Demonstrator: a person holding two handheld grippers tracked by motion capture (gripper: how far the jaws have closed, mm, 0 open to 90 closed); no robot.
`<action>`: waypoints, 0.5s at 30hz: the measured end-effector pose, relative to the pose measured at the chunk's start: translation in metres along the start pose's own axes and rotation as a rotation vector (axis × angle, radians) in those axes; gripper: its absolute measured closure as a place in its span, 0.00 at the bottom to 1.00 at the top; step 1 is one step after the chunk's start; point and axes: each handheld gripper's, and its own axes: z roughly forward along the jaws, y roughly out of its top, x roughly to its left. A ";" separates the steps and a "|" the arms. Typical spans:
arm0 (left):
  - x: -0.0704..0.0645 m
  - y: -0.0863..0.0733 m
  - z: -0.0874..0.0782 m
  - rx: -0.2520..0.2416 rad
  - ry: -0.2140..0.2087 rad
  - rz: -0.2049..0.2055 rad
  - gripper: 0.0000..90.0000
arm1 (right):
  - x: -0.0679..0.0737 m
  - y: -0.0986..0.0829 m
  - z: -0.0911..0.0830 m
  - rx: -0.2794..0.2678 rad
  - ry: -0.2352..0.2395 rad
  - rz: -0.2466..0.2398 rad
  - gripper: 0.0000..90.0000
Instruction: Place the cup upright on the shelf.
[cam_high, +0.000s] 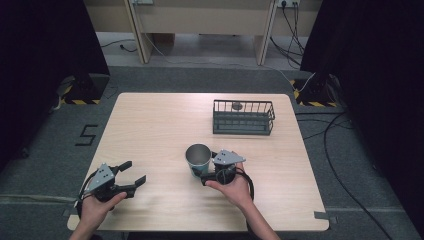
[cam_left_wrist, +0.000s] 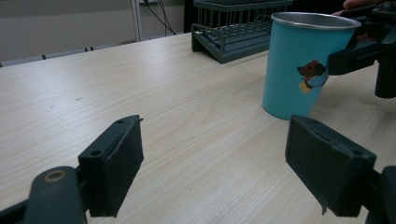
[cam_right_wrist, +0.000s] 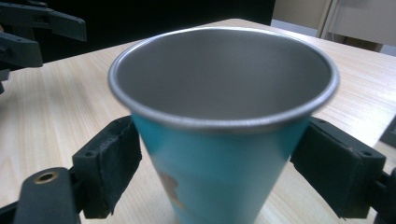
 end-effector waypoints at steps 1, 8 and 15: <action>0.000 0.000 0.000 0.000 -0.001 0.001 0.20 | 0.000 0.000 0.001 0.002 0.000 -0.003 0.18; 0.000 0.000 0.000 -0.002 0.002 -0.002 0.21 | 0.001 0.003 0.015 0.005 0.001 -0.008 0.17; 0.000 0.000 0.000 -0.001 0.000 -0.002 0.21 | 0.003 0.004 0.023 0.006 -0.004 -0.016 0.19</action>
